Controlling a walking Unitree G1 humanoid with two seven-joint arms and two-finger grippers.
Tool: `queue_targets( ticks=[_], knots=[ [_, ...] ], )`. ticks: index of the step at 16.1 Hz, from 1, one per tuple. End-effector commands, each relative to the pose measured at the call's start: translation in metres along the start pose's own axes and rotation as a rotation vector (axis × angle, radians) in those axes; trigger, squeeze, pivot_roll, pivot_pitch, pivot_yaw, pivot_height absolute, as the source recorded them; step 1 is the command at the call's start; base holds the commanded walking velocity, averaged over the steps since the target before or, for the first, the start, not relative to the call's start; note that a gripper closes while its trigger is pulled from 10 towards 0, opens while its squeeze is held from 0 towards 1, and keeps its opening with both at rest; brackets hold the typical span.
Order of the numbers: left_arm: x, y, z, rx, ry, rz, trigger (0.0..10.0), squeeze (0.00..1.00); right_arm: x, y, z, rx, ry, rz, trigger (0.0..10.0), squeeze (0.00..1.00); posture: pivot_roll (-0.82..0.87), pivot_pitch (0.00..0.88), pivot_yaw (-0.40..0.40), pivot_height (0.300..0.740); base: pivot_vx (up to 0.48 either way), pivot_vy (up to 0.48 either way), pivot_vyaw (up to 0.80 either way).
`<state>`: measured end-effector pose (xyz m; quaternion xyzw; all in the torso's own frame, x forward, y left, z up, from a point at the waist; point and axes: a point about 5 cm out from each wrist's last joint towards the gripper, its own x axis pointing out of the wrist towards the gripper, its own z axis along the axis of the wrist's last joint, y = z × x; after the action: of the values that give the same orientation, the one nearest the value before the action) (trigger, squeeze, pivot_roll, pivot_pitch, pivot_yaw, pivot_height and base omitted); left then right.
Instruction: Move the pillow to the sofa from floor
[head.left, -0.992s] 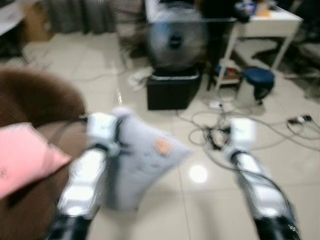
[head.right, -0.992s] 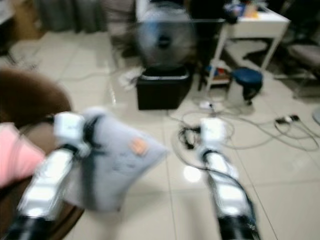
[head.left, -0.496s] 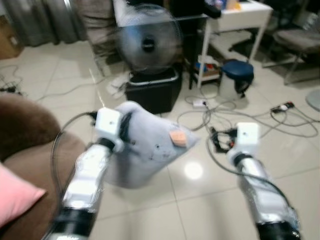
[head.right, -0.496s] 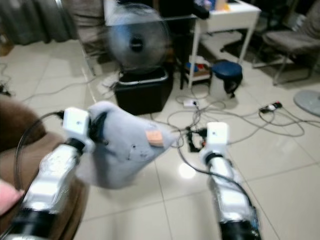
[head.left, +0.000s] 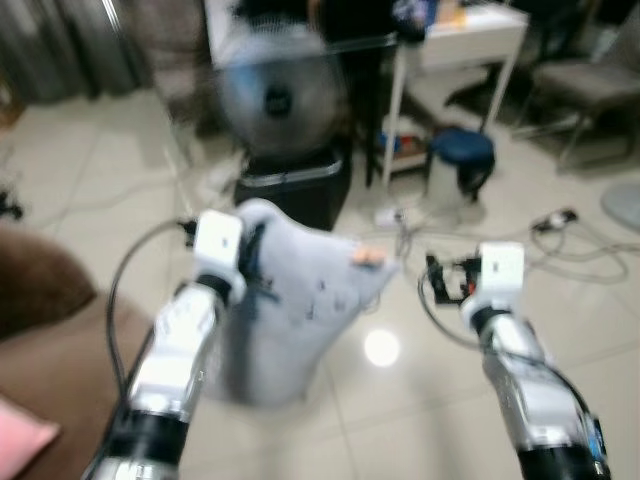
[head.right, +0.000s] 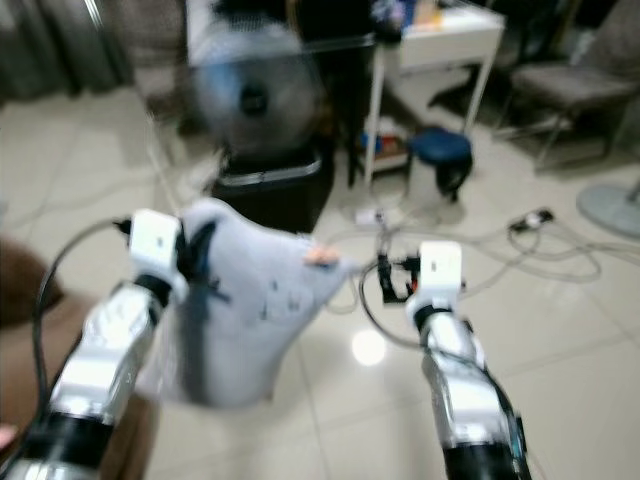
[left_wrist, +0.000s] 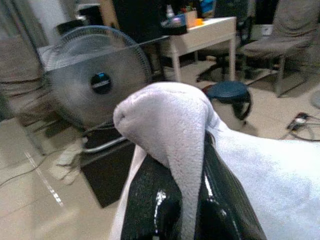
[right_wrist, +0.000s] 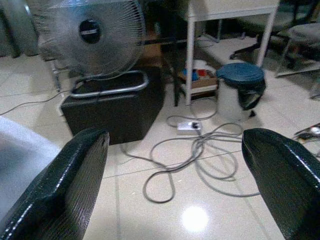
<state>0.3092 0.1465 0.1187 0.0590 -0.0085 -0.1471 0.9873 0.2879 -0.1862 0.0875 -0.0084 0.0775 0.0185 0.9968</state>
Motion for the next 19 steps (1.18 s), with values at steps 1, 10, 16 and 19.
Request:
queue_targets(
  ticks=[1,10,16,19],
  knots=[
    [0.000,0.010,0.017,0.039,-0.072,0.026,10.0,0.00,0.003,0.003,0.005,-0.009,-0.013,0.007,10.0,0.00,0.04,0.000,0.060,0.740,0.424,0.000,0.00],
    [-0.004,0.016,0.017,0.061,-0.067,0.060,10.0,0.00,0.010,0.011,0.009,0.001,-0.030,0.037,10.0,0.00,0.07,0.000,0.029,0.740,0.423,0.000,0.71],
    [-0.003,0.015,0.018,0.068,-0.071,0.060,10.0,0.00,0.014,0.015,0.005,0.001,-0.010,0.039,10.0,0.00,0.09,0.000,0.022,0.740,0.423,0.000,0.00],
    [-0.003,0.013,0.018,0.067,-0.073,0.062,10.0,0.00,0.012,0.014,0.003,0.009,-0.002,0.039,10.0,0.00,0.09,0.000,0.015,0.740,0.424,0.000,0.00]
  ],
)
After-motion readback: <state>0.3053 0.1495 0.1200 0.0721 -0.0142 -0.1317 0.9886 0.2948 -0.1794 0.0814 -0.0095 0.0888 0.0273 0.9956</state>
